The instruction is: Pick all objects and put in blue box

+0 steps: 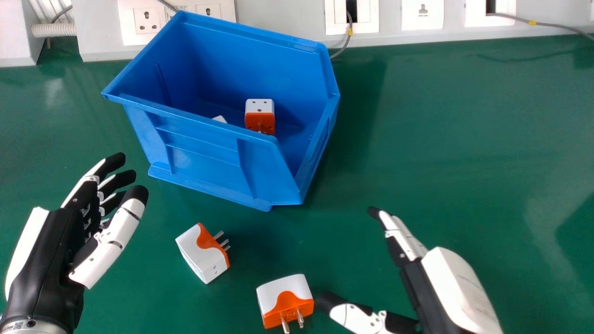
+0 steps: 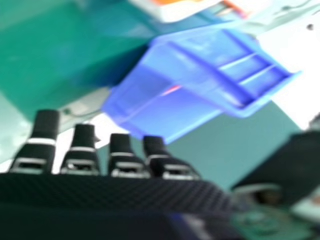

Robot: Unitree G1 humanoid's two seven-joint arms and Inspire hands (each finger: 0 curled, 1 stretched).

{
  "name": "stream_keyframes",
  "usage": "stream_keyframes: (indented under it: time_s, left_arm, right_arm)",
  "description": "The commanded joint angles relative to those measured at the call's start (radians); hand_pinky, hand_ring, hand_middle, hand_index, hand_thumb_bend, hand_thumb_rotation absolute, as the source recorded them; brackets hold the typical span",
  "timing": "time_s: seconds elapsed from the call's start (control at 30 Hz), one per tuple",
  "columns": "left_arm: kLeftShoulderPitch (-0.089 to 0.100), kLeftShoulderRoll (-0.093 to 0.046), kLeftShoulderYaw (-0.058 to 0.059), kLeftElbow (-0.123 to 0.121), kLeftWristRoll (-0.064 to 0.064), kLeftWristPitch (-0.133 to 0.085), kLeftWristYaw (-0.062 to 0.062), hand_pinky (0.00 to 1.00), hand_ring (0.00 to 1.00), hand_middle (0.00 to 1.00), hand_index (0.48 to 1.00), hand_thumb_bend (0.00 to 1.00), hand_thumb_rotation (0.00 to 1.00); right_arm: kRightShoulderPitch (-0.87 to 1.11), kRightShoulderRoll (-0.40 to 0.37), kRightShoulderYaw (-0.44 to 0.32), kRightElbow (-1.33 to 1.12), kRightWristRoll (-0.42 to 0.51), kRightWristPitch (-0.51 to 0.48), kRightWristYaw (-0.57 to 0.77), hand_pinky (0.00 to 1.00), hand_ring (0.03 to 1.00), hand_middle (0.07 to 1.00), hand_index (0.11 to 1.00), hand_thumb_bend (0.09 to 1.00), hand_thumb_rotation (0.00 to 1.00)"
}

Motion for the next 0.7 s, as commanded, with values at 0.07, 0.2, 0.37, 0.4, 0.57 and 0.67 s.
stream_keyframes:
  time_s: [0.07, 0.2, 0.37, 0.4, 0.57, 0.67]
  left_arm:
    - [0.013, 0.007, 0.019, -0.028, -0.011, -0.026, -0.004, 0.75, 0.85, 0.88, 0.898, 0.36, 0.60]
    - [0.021, 0.006, 0.022, -0.036, -0.012, -0.027, -0.006, 0.75, 0.85, 0.88, 0.898, 0.37, 0.60]
    - [0.025, 0.005, 0.028, -0.042, -0.020, -0.023, -0.011, 0.75, 0.85, 0.88, 0.899, 0.36, 0.60]
    - [0.026, 0.004, 0.028, -0.044, -0.020, -0.022, -0.011, 0.75, 0.85, 0.88, 0.899, 0.36, 0.60]
    - [0.034, 0.003, 0.033, -0.058, -0.028, -0.015, -0.015, 0.75, 0.85, 0.88, 0.899, 0.36, 0.60]
    - [0.039, 0.006, 0.037, -0.065, -0.035, -0.012, -0.015, 0.76, 0.85, 0.88, 0.899, 0.36, 0.60]
  right_arm:
    - [-0.026, -0.022, 0.005, -0.022, 0.013, -0.014, 0.045, 0.83, 0.930, 0.966, 0.948, 0.530, 0.83]
    - [-0.066, -0.057, -0.005, -0.029, 0.035, -0.019, 0.111, 0.83, 0.927, 0.970, 0.953, 0.546, 0.79]
    - [-0.135, -0.123, -0.034, -0.025, 0.098, -0.042, 0.203, 0.83, 0.927, 0.969, 0.951, 0.566, 0.75]
    - [-0.144, -0.133, -0.039, -0.024, 0.112, -0.047, 0.218, 0.83, 0.926, 0.967, 0.949, 0.570, 0.74]
    - [-0.207, -0.199, -0.068, -0.014, 0.196, -0.071, 0.316, 0.81, 0.918, 0.961, 0.939, 0.576, 0.68]
    - [-0.255, -0.235, -0.080, -0.010, 0.238, -0.070, 0.378, 0.80, 0.915, 0.958, 0.935, 0.574, 0.66]
